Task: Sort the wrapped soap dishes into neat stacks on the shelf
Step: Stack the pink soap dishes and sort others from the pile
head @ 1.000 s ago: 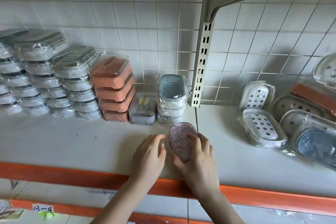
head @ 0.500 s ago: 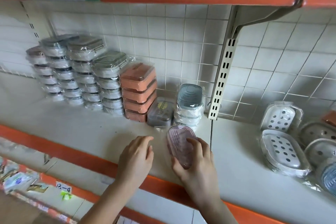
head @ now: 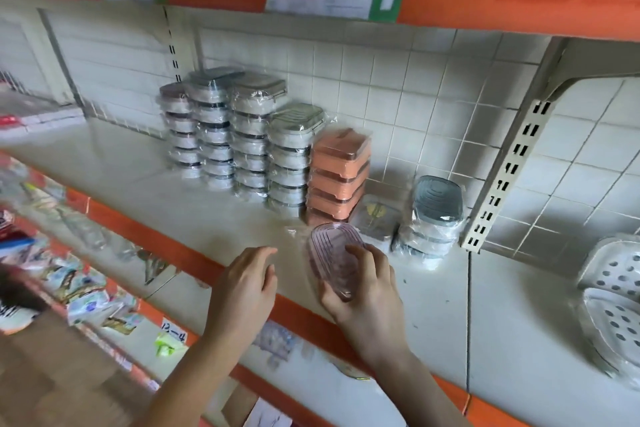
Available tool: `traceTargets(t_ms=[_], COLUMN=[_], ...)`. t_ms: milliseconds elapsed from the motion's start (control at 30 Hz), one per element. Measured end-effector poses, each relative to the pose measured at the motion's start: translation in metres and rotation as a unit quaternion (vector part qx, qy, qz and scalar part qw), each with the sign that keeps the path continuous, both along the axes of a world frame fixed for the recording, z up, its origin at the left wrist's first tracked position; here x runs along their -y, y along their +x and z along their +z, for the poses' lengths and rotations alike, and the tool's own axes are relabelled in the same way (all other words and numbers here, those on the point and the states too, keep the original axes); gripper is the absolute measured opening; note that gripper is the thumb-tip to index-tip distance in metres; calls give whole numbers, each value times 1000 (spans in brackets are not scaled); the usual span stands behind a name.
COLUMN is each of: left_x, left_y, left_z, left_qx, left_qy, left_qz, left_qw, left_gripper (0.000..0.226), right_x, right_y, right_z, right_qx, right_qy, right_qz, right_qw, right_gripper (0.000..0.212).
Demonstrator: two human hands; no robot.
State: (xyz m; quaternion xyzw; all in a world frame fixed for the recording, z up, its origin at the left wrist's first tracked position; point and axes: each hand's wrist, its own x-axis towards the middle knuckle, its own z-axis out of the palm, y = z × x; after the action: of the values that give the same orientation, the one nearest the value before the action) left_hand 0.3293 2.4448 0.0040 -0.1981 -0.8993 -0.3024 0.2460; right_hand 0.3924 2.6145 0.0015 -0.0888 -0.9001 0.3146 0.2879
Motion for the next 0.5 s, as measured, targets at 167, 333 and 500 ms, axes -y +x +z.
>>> traceTargets(t_ms=[167,333,500], left_x=[53,108,161], left_y=[-28,-54,-71], left_z=[4,10,11], left_qx=[9,9,13], left_qy=[2,2,7], left_qz=[8,24,36], left_qw=[1000,1000,999], left_gripper=[29,28,25], right_x=[47,97,138], right_y=[-28,-58,-86], right_z=[4,7,9], right_qx=[-1,-2,-12], right_qy=[13,2,-2], right_qz=[6,3,-4], right_qw=[1000,1000,1000], right_gripper=[67,65,61])
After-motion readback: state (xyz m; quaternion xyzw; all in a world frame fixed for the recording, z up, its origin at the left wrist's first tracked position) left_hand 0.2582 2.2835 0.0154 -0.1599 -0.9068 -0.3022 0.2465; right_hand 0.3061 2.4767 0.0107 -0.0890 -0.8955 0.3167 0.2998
